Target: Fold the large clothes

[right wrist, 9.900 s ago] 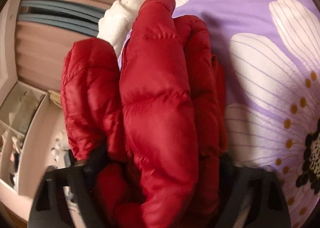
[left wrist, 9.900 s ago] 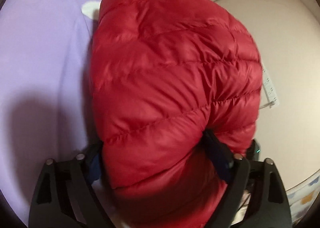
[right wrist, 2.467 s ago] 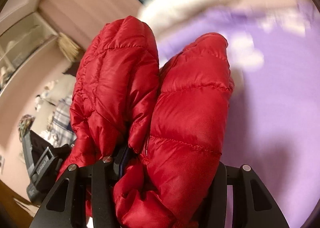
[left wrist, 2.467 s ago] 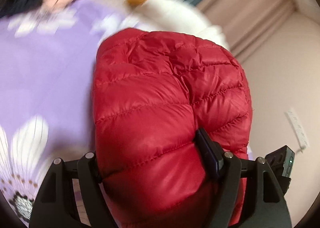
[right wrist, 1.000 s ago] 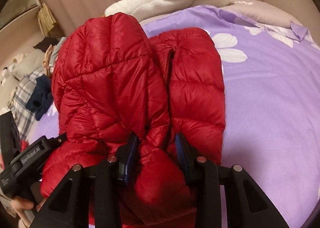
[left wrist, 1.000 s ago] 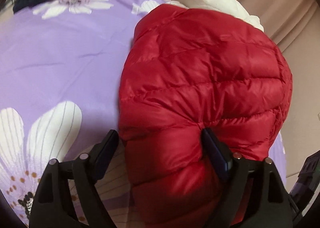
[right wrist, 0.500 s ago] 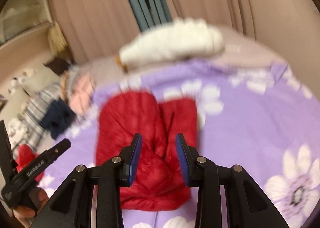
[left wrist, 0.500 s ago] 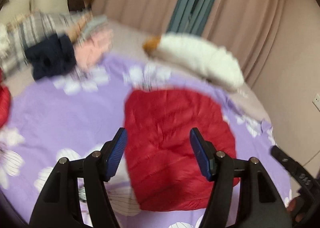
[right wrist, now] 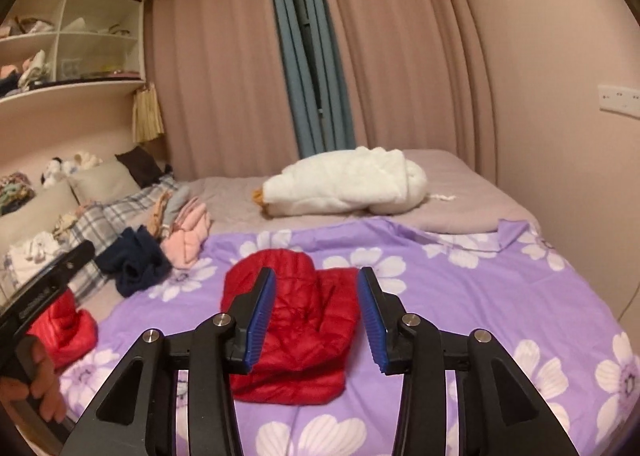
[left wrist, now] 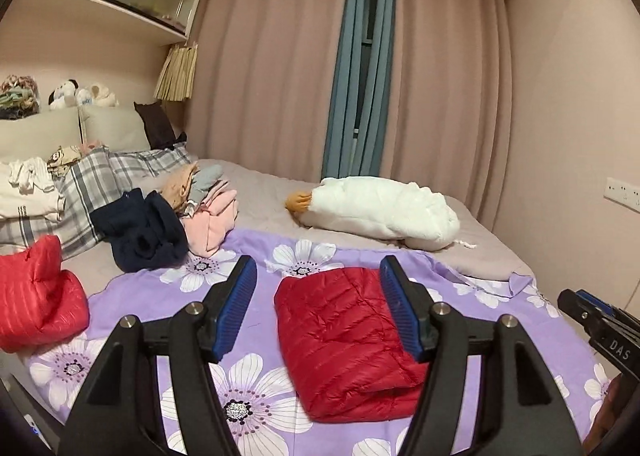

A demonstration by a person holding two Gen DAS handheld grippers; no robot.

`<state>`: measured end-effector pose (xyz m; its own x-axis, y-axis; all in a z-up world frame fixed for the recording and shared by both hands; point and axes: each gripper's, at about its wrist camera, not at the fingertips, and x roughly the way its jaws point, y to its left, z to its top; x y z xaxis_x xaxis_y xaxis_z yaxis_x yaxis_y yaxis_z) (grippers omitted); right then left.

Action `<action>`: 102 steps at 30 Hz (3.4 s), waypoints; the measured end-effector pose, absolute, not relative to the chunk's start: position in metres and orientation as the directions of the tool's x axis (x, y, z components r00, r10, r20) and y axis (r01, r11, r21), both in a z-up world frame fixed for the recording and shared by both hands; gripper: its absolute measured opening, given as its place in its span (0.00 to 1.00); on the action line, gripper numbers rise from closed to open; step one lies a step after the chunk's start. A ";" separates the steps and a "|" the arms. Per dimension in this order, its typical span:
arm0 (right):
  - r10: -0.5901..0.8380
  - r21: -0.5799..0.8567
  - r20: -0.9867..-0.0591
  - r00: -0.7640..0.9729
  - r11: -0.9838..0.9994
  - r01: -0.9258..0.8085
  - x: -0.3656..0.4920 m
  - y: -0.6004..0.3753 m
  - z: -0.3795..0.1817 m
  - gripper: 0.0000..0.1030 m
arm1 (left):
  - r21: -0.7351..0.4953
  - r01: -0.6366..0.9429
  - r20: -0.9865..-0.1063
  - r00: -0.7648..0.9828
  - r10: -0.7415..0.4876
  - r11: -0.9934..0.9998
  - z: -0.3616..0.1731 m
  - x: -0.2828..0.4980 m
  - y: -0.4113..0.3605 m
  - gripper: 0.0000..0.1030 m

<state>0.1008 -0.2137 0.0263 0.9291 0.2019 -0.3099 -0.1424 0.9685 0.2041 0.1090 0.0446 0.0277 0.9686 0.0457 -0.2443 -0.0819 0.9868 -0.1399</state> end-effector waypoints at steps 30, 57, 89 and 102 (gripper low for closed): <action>0.135 0.137 -0.268 0.954 0.985 -0.101 0.084 -0.199 0.030 0.99 | -0.174 -0.008 -0.260 0.965 -0.039 0.985 0.029 0.103 0.045 1.00; 0.128 0.105 -0.291 0.948 0.989 -0.101 0.085 -0.188 0.029 0.99 | -0.170 0.012 -0.255 0.965 -0.056 0.985 0.033 0.103 0.037 1.00; 0.093 0.091 -0.315 0.944 0.994 -0.068 0.087 -0.186 0.028 0.99 | -0.147 0.034 -0.289 0.954 -0.076 0.989 0.032 0.109 0.031 1.00; 0.086 0.091 -0.320 0.944 0.994 -0.060 0.087 -0.187 0.027 0.99 | -0.124 0.043 -0.298 0.951 -0.079 0.991 0.030 0.111 0.024 1.00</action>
<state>0.0873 -0.1869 0.0269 0.9435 0.0864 -0.3198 -0.0602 0.9940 0.0911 0.1106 0.0239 0.0298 0.9514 -0.0788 -0.2976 0.0434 0.9914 -0.1238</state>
